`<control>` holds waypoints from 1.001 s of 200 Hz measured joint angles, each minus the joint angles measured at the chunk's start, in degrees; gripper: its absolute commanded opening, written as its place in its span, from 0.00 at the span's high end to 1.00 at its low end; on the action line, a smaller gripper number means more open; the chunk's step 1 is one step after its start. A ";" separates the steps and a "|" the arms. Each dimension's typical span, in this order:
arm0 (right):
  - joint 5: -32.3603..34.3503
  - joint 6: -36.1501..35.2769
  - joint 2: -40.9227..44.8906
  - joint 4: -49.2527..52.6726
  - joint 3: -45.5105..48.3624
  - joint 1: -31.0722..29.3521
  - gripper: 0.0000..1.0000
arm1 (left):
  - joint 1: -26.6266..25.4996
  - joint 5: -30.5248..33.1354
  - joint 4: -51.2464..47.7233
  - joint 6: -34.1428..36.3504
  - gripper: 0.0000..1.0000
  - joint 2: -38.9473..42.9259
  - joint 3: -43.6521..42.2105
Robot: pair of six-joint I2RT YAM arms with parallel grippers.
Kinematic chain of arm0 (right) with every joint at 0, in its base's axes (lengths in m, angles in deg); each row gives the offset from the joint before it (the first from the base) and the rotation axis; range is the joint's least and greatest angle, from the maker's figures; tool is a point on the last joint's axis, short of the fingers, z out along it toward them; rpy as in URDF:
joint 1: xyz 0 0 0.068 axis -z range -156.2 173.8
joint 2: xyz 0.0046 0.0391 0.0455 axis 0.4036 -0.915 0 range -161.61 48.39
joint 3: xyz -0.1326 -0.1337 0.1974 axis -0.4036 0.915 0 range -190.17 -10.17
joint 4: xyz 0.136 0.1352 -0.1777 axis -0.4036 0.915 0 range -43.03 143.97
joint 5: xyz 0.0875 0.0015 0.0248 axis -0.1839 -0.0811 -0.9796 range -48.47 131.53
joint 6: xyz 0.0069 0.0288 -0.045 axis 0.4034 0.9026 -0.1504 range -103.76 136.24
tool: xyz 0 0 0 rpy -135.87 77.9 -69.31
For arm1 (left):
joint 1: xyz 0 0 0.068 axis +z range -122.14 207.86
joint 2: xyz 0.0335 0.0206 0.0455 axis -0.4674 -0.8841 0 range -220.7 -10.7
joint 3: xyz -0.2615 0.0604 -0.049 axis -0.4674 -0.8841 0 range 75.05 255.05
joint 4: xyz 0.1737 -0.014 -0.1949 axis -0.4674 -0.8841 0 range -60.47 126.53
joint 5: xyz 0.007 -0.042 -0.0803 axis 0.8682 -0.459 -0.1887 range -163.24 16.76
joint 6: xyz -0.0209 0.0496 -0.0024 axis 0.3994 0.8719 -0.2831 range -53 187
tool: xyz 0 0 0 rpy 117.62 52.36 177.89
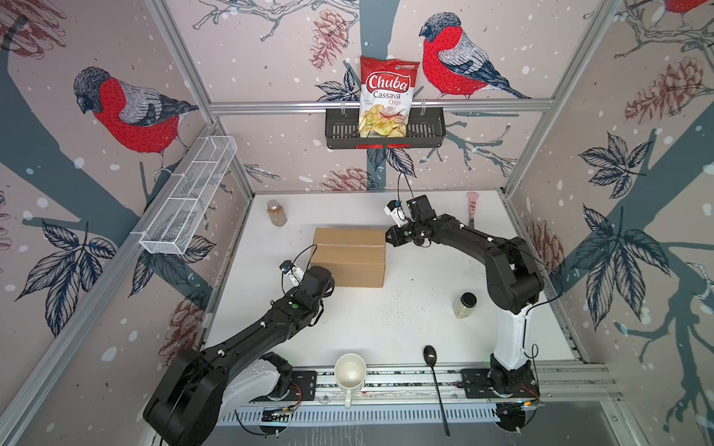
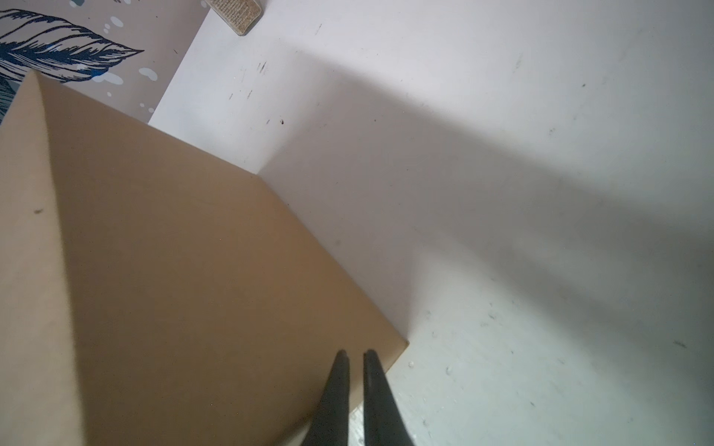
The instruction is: Unpack the express box
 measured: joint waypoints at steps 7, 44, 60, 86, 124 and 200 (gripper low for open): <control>0.02 -0.02 0.55 -0.31 0.76 -0.02 0.97 | 0.20 -0.02 0.68 0.02 1.00 -0.68 0.17; 0.09 -0.02 4.20 -1.11 5.22 0.00 0.96 | 2.73 -0.92 3.91 1.68 1.00 -3.63 1.27; 0.13 -0.07 5.88 -1.20 7.39 0.00 0.96 | 4.20 -1.92 5.29 2.32 1.00 -4.70 1.29; 1.33 -0.48 8.02 -1.09 9.88 0.22 0.96 | 6.10 -3.58 7.04 3.41 1.00 -6.73 1.68; 3.63 1.14 6.62 -1.66 7.54 3.76 0.96 | 6.64 -6.03 8.09 4.39 1.00 -6.99 2.56; 2.89 1.46 -3.76 -1.11 -7.98 2.23 0.96 | 6.69 -8.02 8.35 4.09 1.00 -4.72 1.11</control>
